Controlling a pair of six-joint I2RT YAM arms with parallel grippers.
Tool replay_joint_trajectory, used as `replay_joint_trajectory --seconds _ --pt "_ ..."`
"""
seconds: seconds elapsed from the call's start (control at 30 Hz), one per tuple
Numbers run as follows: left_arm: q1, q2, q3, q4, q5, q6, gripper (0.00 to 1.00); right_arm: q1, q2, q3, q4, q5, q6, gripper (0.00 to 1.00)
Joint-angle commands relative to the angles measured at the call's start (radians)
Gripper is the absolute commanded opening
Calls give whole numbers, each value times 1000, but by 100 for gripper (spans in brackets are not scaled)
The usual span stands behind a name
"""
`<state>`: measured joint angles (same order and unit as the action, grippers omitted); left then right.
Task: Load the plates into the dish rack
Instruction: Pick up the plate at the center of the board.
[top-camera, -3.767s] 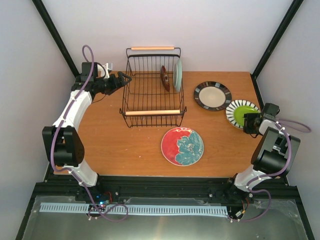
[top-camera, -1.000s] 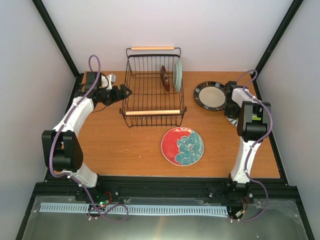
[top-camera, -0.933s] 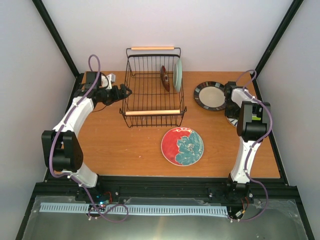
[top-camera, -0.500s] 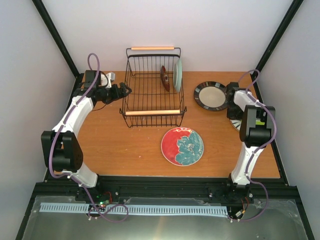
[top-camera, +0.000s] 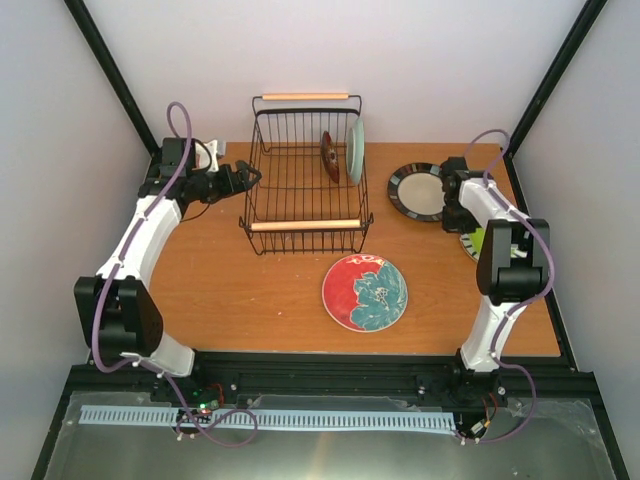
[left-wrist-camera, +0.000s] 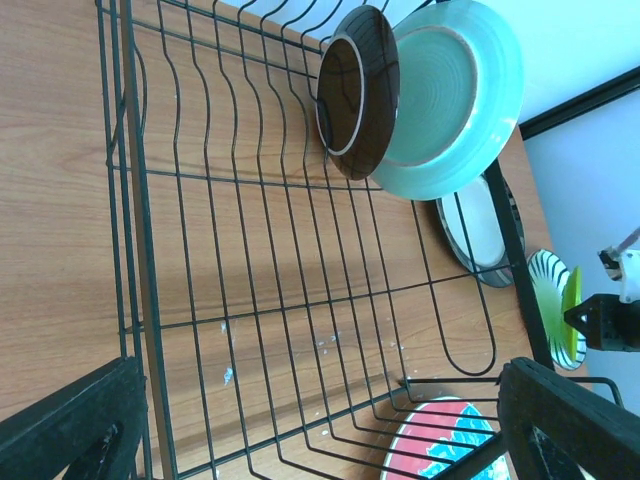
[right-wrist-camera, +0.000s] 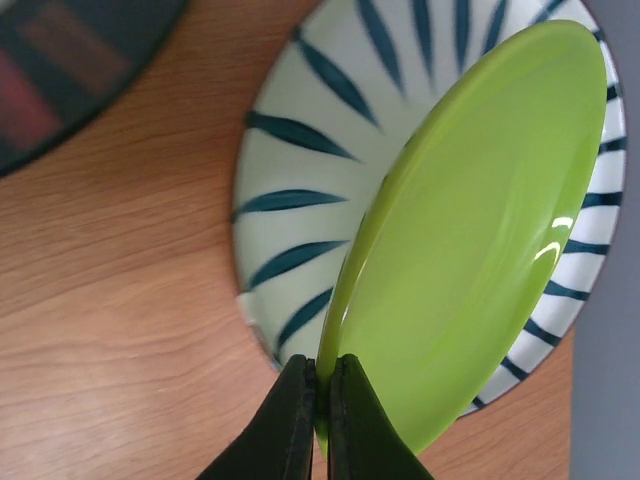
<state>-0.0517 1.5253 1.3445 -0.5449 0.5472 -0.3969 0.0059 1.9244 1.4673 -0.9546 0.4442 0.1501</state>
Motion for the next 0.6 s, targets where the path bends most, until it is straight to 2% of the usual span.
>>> replay_joint_trajectory --seconds 0.0,0.27,0.57 --pt "2 -41 -5 -3 8 8 97 85 -22 -6 -17 -2 29 3" --pt "3 -71 -49 0 13 10 97 207 -27 16 -52 22 46 3" --pt "2 -89 -76 22 24 1 97 251 -109 122 -127 -25 36 3"
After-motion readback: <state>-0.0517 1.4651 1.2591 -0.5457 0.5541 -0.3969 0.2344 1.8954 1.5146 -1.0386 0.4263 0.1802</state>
